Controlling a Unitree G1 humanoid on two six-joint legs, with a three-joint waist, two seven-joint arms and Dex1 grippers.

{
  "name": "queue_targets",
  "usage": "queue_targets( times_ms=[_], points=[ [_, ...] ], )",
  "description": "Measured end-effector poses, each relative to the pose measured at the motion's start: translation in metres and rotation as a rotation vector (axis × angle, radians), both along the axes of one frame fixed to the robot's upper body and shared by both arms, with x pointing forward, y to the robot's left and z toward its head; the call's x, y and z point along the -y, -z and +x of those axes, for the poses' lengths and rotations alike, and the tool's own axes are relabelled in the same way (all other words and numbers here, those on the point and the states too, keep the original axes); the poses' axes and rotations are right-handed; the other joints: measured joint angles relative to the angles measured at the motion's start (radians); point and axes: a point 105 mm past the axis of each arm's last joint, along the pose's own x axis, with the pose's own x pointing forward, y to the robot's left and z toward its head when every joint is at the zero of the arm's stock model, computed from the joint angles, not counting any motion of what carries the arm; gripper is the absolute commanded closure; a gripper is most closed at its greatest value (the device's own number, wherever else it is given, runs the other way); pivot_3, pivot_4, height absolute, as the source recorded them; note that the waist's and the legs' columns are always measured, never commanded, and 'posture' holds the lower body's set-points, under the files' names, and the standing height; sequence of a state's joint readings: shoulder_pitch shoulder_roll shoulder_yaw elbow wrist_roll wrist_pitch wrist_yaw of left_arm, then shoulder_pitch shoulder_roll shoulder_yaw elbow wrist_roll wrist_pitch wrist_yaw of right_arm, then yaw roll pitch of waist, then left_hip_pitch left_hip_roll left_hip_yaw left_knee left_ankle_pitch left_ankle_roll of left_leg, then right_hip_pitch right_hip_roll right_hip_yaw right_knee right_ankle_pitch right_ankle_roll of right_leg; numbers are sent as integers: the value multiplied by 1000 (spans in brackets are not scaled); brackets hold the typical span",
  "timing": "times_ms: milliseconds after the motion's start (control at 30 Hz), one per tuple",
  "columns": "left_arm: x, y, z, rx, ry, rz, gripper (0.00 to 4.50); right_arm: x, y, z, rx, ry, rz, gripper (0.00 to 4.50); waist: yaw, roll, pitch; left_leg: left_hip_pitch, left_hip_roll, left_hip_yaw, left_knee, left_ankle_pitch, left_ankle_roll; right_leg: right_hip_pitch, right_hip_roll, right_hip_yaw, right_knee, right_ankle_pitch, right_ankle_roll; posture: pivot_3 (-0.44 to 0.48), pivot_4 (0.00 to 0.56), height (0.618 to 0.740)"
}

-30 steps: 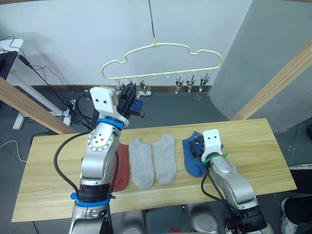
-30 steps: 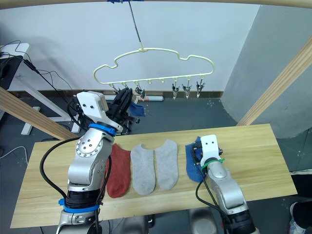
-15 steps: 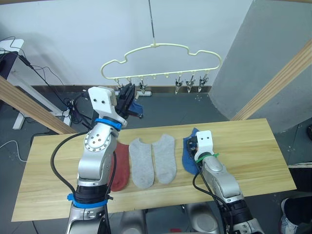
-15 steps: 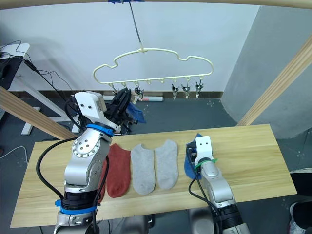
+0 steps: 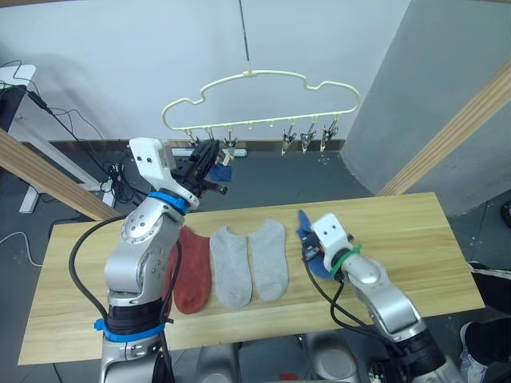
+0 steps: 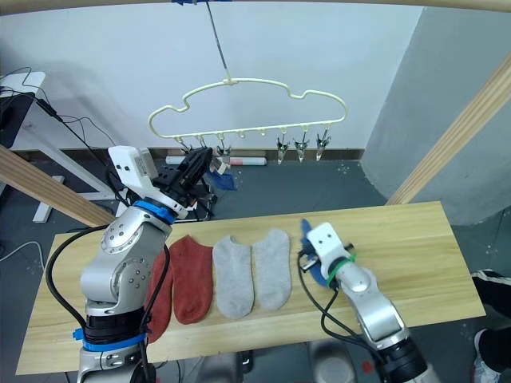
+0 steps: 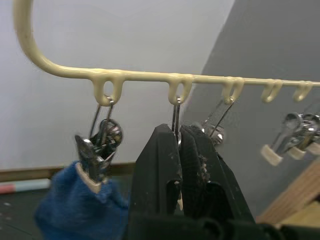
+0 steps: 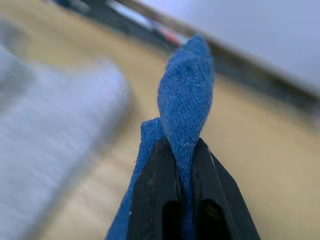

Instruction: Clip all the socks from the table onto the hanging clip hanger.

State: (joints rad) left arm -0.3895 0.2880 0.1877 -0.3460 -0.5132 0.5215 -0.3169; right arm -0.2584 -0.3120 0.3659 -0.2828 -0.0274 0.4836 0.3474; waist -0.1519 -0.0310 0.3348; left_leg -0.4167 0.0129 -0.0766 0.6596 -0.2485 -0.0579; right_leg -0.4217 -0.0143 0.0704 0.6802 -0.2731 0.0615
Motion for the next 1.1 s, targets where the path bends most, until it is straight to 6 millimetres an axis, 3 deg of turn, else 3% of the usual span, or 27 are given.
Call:
queue_targets(
  times_ms=[33, 100, 367, 633, 1100],
  points=[
    [1, -1, -1, -22, 24, -13, 4500, -13, -16, -2, 52, -74, -6, 4472, 0, 0, 0, 0, 1, -1, 0, 0, 0, 0, 1, -1, 0, 0, 0, -231, 345, 740],
    [1, -2, -2, -45, 51, -26, 4500, -28, -29, -6, 95, -155, -8, 4472, 3, 0, 0, 0, 1, -2, 0, 0, 0, 0, 1, -1, 0, 0, 0, -230, 346, 740],
    [2, -10, -6, -113, 108, -107, 4500, -62, -61, -3, 198, -264, 1, 4472, 11, 0, 0, -2, 0, -1, 0, 0, 0, 0, -5, -1, -1, 3, -5, -224, 347, 740],
    [6, -8, -8, -157, 146, -129, 4500, -68, -55, 6, 182, -252, -7, 4472, 12, 0, 0, -1, 0, -1, 0, 0, 0, 0, -5, -1, 0, 3, -5, -218, 345, 740],
    [6, -9, -9, -161, 149, -135, 4500, -75, -65, 13, 214, -234, 41, 4472, 13, 0, 0, -1, 0, -1, 0, 0, 0, 0, -5, -1, 0, 3, -5, -211, 342, 740]
  ],
)
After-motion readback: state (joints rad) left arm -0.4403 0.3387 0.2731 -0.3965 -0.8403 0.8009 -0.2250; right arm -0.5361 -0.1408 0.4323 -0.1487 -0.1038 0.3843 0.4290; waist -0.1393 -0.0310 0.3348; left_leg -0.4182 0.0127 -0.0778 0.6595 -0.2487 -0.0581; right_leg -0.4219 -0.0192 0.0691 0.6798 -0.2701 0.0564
